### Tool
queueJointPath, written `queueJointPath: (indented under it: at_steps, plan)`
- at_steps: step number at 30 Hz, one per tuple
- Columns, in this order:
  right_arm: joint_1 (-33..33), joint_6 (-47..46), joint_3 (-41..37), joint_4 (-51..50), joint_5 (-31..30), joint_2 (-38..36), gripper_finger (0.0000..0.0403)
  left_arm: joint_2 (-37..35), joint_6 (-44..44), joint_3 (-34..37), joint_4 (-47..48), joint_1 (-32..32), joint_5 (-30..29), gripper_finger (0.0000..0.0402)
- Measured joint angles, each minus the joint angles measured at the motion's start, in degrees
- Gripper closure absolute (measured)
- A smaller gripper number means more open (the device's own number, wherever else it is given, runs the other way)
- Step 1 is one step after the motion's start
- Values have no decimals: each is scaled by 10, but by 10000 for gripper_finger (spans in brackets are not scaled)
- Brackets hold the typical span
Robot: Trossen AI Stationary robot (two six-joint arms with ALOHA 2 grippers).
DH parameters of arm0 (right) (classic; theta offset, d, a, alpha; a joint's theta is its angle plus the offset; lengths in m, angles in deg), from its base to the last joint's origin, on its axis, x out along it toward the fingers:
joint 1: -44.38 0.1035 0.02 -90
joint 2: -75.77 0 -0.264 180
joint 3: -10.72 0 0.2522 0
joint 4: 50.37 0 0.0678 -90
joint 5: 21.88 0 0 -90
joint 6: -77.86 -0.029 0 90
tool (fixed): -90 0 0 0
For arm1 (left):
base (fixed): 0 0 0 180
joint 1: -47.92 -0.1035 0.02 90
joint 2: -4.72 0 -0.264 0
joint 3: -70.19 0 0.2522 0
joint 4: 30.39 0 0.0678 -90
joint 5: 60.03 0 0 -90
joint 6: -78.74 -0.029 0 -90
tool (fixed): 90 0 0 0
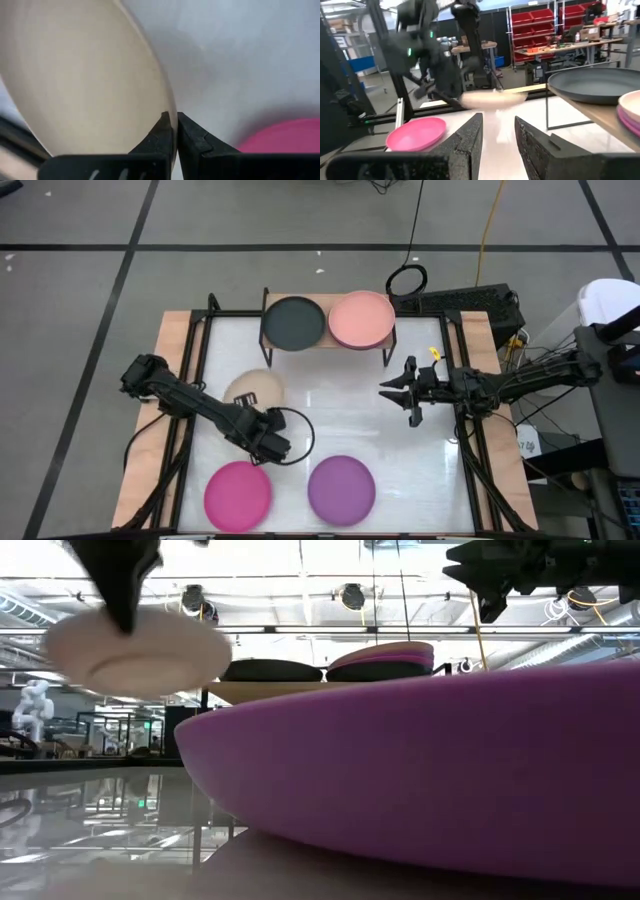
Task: Place and stack plates onto a shelf
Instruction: Stack the light brown plate on top of the black plate on the shelf
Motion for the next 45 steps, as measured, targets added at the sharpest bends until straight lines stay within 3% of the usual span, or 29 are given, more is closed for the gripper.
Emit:
queueJointPath:
  at_steps: [3,7,13,19,29,36,45]
  plan:
    - [8,1,0,-4,0,0,307,0,-45,-64,54,-6,-79,390]
    - [17,0,0,-4,0,0,307,0,-170,-135,63,-47,-152,391]
    - [20,2,0,-3,-2,0,307,0,-425,-188,-32,-155,-158,391]
    - [20,26,0,14,-2,0,307,0,-551,-202,-92,-255,-157,391]
    - [20,68,0,27,-3,0,307,12,-646,-202,-134,-346,-118,391]
    - [20,71,0,29,-3,0,307,28,-636,-201,-119,-365,-64,391]
    - [20,60,0,26,-1,0,307,38,-604,-201,-116,-369,-47,338]
